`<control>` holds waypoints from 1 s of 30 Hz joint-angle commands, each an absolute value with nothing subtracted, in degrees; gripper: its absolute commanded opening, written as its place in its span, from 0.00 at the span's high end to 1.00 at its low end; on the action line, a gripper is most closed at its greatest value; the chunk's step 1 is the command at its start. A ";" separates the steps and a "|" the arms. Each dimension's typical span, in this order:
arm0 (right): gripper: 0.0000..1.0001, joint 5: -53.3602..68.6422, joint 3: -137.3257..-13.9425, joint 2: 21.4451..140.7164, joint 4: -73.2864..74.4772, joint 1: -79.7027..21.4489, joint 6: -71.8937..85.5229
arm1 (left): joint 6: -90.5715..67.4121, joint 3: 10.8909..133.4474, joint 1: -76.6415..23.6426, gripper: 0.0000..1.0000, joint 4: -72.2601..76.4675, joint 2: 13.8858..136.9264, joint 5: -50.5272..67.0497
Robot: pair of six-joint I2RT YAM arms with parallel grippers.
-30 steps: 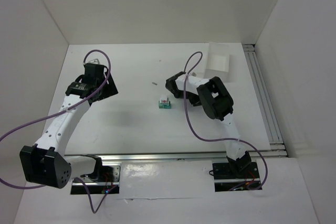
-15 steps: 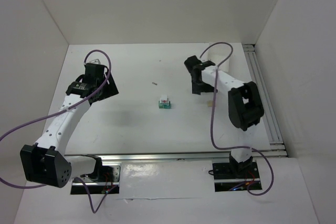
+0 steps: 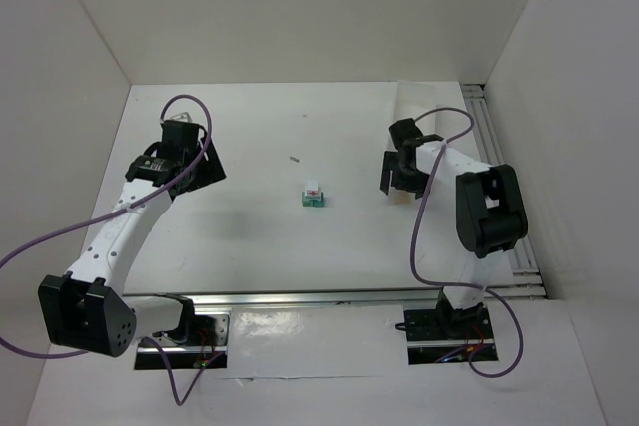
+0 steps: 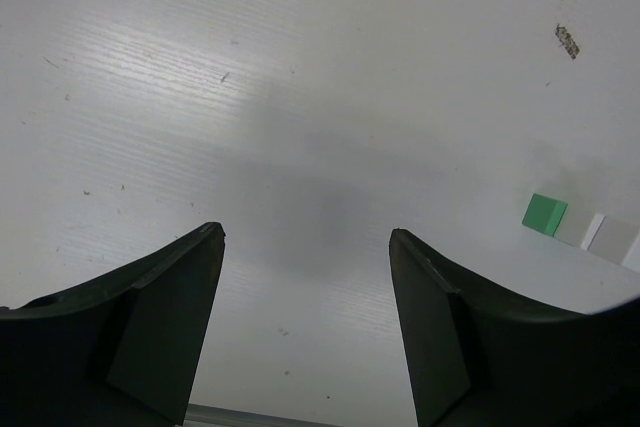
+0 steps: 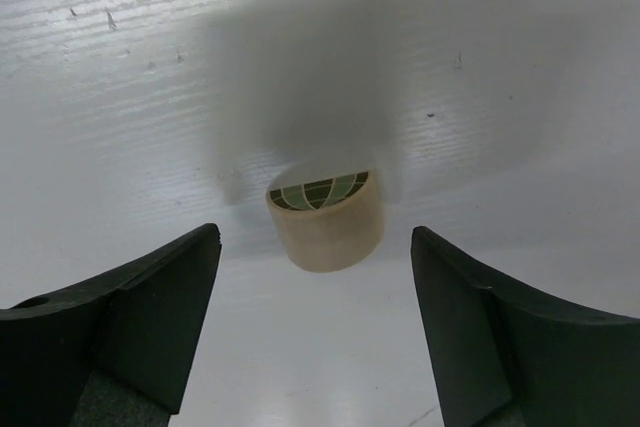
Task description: Build the wood block tower
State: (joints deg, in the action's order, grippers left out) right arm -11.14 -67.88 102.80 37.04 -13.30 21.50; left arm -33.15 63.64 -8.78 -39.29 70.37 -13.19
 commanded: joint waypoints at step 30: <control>0.44 -8.09 -66.45 105.03 31.46 -12.74 16.96 | -33.13 65.65 -10.02 0.20 -38.50 71.02 -13.97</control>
State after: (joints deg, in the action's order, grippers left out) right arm -7.07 -66.04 104.40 31.55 -11.86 17.93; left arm -33.19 63.64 -9.80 -39.35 71.05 -13.26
